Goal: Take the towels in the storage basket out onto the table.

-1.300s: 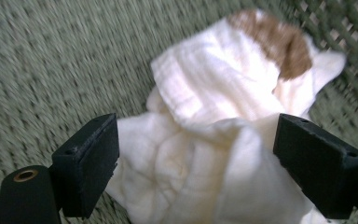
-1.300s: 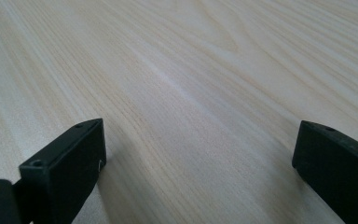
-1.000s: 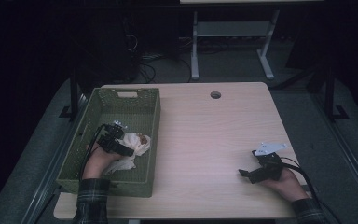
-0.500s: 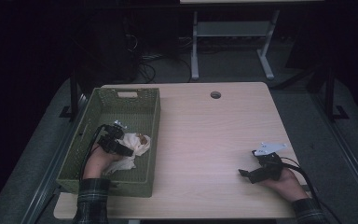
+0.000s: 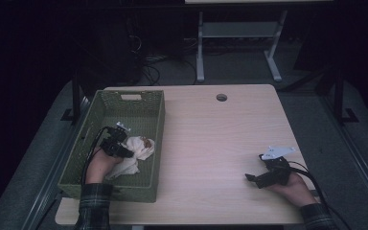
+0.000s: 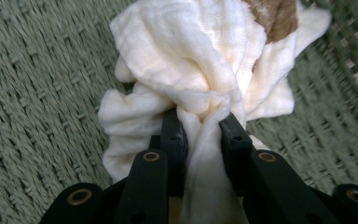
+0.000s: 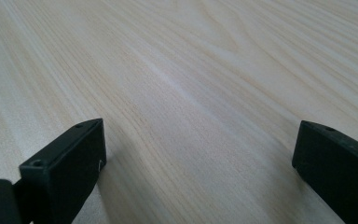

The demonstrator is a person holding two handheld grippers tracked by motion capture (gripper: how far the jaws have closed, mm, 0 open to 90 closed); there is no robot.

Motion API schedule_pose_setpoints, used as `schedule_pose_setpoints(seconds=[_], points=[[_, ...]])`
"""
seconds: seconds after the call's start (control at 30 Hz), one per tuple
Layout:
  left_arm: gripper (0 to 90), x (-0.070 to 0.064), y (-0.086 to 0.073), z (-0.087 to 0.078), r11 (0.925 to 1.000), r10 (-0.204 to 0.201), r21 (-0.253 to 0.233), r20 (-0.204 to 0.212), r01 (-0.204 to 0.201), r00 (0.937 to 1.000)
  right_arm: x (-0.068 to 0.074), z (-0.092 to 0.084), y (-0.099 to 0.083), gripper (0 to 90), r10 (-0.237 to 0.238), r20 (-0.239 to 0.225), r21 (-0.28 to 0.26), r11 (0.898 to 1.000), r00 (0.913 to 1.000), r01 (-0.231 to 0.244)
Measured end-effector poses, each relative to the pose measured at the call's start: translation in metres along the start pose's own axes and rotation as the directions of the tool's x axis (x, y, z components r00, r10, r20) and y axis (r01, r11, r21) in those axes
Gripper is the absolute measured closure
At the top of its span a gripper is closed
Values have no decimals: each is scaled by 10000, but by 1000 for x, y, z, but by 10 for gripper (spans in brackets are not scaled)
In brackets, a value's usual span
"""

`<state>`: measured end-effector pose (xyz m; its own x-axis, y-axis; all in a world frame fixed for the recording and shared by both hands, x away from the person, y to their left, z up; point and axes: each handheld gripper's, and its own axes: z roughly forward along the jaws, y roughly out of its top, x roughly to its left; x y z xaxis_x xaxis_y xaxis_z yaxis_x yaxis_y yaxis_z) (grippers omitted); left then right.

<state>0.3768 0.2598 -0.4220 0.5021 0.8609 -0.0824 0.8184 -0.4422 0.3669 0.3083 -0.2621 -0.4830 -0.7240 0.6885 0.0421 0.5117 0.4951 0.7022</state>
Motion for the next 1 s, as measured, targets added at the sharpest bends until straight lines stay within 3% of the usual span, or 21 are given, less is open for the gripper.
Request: schedule_pose_setpoints(seconds=[0.2, 0.3, 0.37, 0.4, 0.43, 0.47, 0.5, 0.53, 0.73, 0.77, 0.8, 0.83, 0.97, 1.0], points=[[755, 2, 0, -12, 9956, -102, -932, 60, 108, 9999, 0, 0, 0, 24, 8, 3, -25, 10000, 10000, -8], [759, 2, 0, -20, 9853, 65, -1709, 241, -23, 9997, 0, 0, 0, 24, -2, 2, -27, 10000, 10000, 2], [760, 2, 1, -27, 9682, 165, -2500, 482, -39, 9987, 0, 0, 0, 24, 9, 3, -21, 10000, 10000, -9], [761, 2, 1, -27, 9682, 165, -2500, 482, -39, 9987, 0, 0, 0, 24, 9, 3, -21, 10000, 10000, -9], [762, 1, 0, -32, 9581, 207, -2864, 395, -85, 9990, 0, 0, 0, 24, 14, 4, -20, 10000, 10000, -14], [762, 1, 0, -32, 9581, 207, -2864, 395, -85, 9990, 0, 0, 0, 24, 7, 5, -23, 10000, 10000, -7], [763, 1, 0, -36, 9464, 197, -3229, 406, -55, 9990, 0, 0, 0, 24, 15, 7, -20, 10000, 10000, -15], [764, 1, 0, -36, 9464, 197, -3229, 406, -55, 9990, 0, 0, 0, 24, 15, 7, -20, 10000, 10000, -15], [766, 1, -3, -52, 8949, 205, -4461, 686, 122, 9974, 0, 0, 0, 24, 12, 6, -19, 10000, 10000, -12], [766, 1, -3, -57, 8808, 254, -4733, 782, 147, 9966, 0, 0, 0, 24, 6, 5, -22, 10000, 10000, -6], [766, 1, -3, -57, 8808, 254, -4733, 782, 147, 9966, 0, 0, 0, 24, 6, 5, -22, 10000, 10000, -6], [766, 0, -3, -60, 8691, 214, -4940, 841, 230, 9962, 0, 0, 0, 24, 7, 3, -23, 10000, 10000, -7], [766, 0, -3, -72, 8380, 411, -5453, 1013, 209, 9940, 0, 0, 0, 24, 12, 4, -20, 10000, 10000, -12], [766, 0, -3, -72, 8380, 411, -5453, 1013, 209, 9940, 0, 0, 0, 24, 12, 4, -20, 10000, 10000, -12]])
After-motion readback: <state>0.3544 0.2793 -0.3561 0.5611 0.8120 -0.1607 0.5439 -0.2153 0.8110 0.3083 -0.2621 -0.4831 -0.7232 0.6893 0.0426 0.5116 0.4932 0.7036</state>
